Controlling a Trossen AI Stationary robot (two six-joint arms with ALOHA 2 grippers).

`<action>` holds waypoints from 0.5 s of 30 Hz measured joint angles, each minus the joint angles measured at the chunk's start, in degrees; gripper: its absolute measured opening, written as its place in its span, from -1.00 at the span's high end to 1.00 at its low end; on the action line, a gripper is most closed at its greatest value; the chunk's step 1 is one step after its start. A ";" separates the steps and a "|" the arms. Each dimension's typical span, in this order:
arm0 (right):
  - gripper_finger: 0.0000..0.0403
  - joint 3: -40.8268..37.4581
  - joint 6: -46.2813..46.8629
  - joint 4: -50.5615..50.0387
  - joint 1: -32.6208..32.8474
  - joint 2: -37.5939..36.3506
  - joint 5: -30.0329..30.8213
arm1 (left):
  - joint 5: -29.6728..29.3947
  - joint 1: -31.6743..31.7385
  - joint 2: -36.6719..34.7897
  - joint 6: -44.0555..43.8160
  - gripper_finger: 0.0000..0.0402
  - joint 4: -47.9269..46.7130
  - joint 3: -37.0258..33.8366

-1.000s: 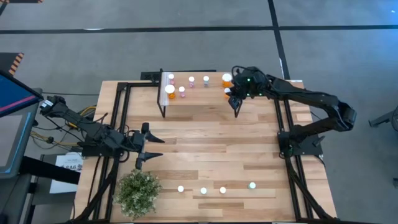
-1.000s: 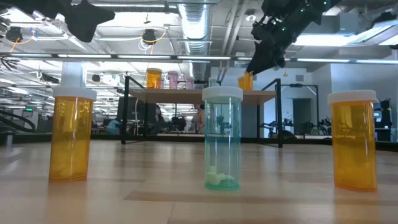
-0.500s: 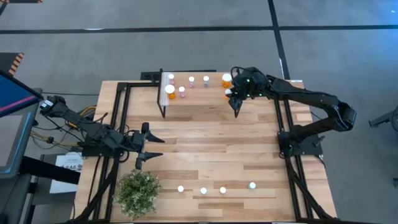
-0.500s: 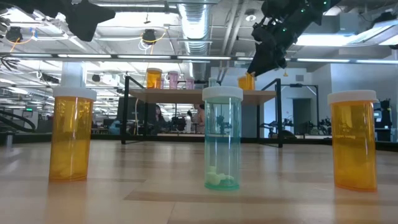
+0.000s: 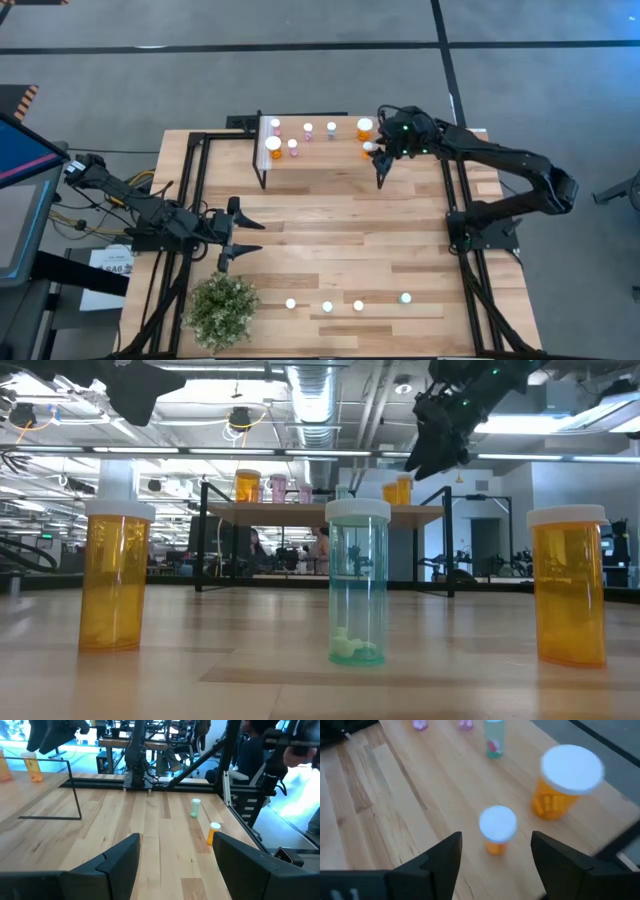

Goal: Pick and place medicine bottles onto shelf by color
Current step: Put the small orange pill bottle on the shelf, then put the small green pill bottle on the shelf

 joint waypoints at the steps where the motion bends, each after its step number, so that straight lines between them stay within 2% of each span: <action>1: -0.29 -0.02 0.04 -0.55 -0.30 -0.93 0.00 | 0.00 0.00 0.00 0.00 -0.18 -0.02 0.00; 8: -0.29 0.02 1.47 -4.35 0.85 -10.15 0.02 | -0.16 -0.01 0.00 0.01 -0.18 -0.03 0.00; 12: -0.29 0.03 2.31 -8.94 8.22 -14.48 -0.02 | -0.57 -0.01 0.00 0.71 -0.18 -0.04 0.00; 15: -0.29 0.04 4.51 -11.24 17.00 -16.17 1.28 | -1.61 -0.01 0.00 0.85 -0.18 -0.02 0.00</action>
